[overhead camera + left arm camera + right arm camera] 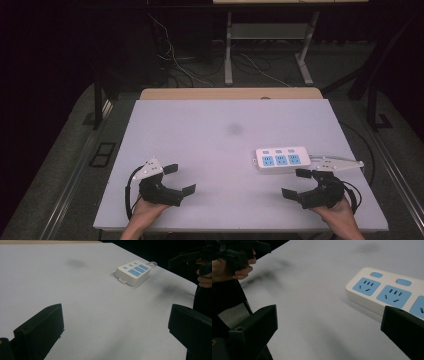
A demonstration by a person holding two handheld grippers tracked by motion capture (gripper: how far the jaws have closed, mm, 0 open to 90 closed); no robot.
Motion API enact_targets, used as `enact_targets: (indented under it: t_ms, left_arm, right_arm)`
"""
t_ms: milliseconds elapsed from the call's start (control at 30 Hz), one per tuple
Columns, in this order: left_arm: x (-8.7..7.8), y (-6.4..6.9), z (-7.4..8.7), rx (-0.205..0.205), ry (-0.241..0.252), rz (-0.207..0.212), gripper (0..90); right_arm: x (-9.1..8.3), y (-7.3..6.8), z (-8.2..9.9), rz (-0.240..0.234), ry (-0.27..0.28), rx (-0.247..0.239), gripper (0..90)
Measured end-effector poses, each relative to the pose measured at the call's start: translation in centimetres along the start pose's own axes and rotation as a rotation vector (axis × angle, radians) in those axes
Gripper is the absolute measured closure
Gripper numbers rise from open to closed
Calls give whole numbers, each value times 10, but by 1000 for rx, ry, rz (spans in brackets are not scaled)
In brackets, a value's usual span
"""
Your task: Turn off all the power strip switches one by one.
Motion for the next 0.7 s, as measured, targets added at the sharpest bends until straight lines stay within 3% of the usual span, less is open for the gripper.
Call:
enact_targets:
  t_ms: [700]
  left_arm:
    - [1, -1, 1, -2, -5, -7, 0]
  right_arm:
    - [-5, 6, -16, -1, -72, 1, 7]
Point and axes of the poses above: each handheld gripper's, and its own axes: x roughly forward along the jaws, z roughly out of its underside, y roughly to its right, the point moved 4 cm from there along x, roughly forward along the jaws, and after that the axes turned 15 degrees about -z, right-handed, at the moved point
